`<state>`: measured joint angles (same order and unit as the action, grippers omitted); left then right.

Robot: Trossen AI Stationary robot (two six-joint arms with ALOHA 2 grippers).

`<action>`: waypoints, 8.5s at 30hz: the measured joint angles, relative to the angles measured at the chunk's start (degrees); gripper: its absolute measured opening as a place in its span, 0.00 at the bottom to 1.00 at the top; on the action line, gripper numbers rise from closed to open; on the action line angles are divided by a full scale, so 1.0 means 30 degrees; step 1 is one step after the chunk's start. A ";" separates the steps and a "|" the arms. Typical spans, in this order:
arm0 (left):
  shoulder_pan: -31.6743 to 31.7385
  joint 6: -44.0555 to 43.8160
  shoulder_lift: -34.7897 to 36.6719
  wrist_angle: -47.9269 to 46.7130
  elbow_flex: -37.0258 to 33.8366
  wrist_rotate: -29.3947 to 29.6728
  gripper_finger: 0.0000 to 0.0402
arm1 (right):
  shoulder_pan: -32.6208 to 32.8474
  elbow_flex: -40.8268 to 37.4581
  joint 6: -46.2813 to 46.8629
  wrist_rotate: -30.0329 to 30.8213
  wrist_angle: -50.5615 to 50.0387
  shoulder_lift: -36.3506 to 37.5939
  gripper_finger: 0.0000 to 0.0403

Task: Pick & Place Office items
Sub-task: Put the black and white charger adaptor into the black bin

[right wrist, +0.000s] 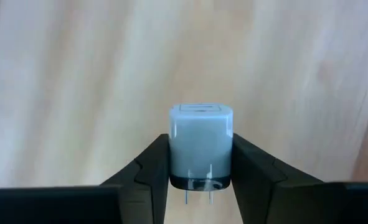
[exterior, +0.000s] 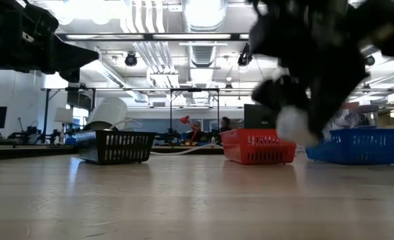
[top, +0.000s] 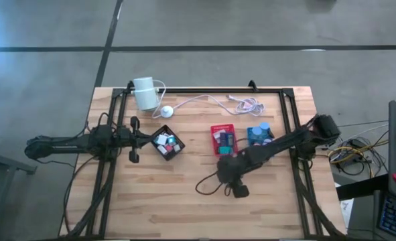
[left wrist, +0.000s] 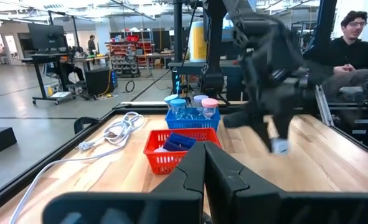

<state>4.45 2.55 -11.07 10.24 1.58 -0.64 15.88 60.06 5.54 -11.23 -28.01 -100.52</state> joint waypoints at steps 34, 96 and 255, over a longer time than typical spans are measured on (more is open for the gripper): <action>0.0007 -0.0313 -0.0073 0.0612 0.0000 0.0124 0.02 | -0.6426 -1.5728 -0.0705 -0.0429 1.5175 2.5632 0.30; -0.0350 0.6224 -1.0264 0.1652 0.9116 -0.0354 0.02 | -0.6426 -1.0538 -0.0212 -0.0673 1.7576 1.8776 0.32; -0.4277 -0.0257 -0.1107 0.2100 -0.0408 0.7912 0.40 | -0.7504 -1.9242 -0.0844 0.2259 1.1459 3.3359 0.02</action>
<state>-8.38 1.78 -14.39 16.54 0.36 23.09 -6.63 2.33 3.00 -4.45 6.37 -0.45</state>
